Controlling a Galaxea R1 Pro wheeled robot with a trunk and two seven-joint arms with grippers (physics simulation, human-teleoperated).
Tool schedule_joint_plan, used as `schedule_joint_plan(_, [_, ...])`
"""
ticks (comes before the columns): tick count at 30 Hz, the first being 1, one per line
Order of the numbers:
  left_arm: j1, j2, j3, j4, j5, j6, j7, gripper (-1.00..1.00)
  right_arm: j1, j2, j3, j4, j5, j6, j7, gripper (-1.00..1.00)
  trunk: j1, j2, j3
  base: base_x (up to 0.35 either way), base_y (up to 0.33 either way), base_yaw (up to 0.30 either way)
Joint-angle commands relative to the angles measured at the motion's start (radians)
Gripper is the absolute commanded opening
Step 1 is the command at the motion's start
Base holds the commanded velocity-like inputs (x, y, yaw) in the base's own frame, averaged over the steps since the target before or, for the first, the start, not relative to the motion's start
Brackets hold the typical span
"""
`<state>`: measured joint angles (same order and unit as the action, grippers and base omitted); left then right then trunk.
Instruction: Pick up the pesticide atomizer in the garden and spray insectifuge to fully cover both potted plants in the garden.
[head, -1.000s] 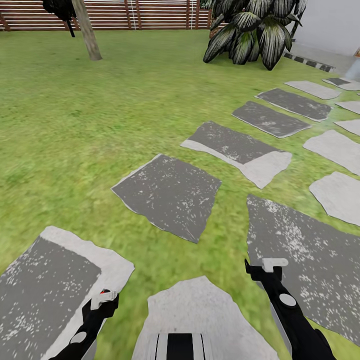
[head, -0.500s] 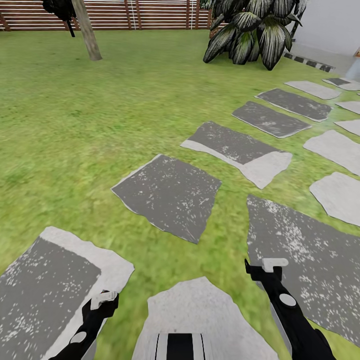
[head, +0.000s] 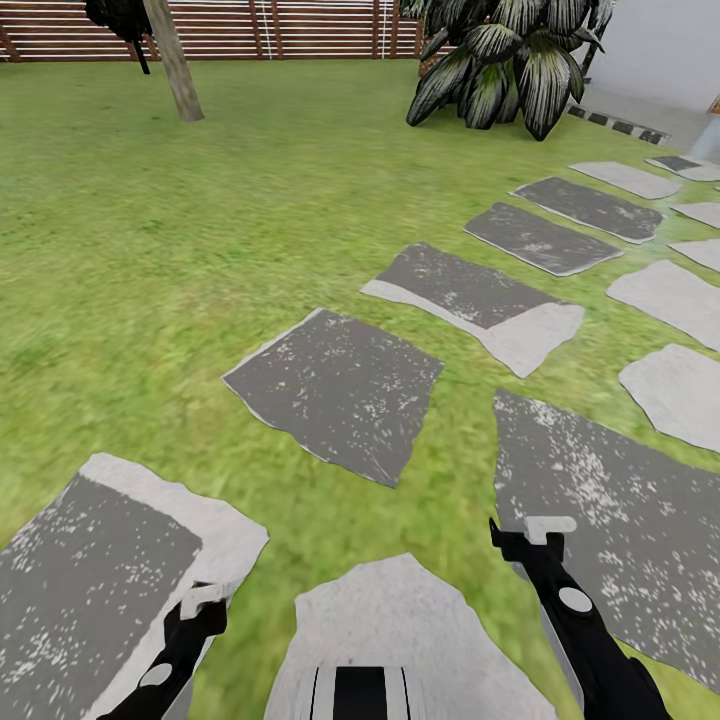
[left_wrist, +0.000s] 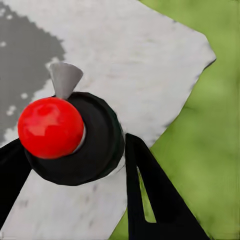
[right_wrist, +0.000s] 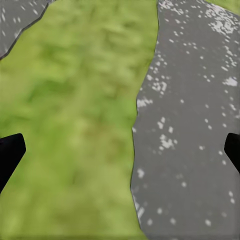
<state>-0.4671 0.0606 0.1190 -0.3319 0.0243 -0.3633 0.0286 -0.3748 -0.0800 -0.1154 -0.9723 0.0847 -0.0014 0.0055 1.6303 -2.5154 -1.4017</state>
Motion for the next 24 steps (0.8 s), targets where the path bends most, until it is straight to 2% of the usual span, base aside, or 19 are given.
schedule_joint_plan(1, [-0.001,0.0,-0.001,0.0,0.002,-0.003,0.002,-1.0,-0.001,0.0,-0.001,0.0,0.009,0.0,0.001,1.0,0.0,0.0,-0.001,0.0,0.0,0.0])
schedule_joint_plan(17, [0.0,0.0,-0.001,-0.009,0.002,-0.003,0.002,-1.0,0.0,0.0,-0.001,0.0,0.009,0.0,0.001,1.0,0.0,0.0,-0.001,0.0,0.0,0.0])
schedule_joint_plan(24, [-0.001,-0.004,-0.002,-0.01,0.002,-0.003,0.002,-1.0,-0.001,0.0,-0.001,0.0,0.009,0.0,0.001,1.0,-0.003,0.001,0.026,0.0,0.0,0.0])
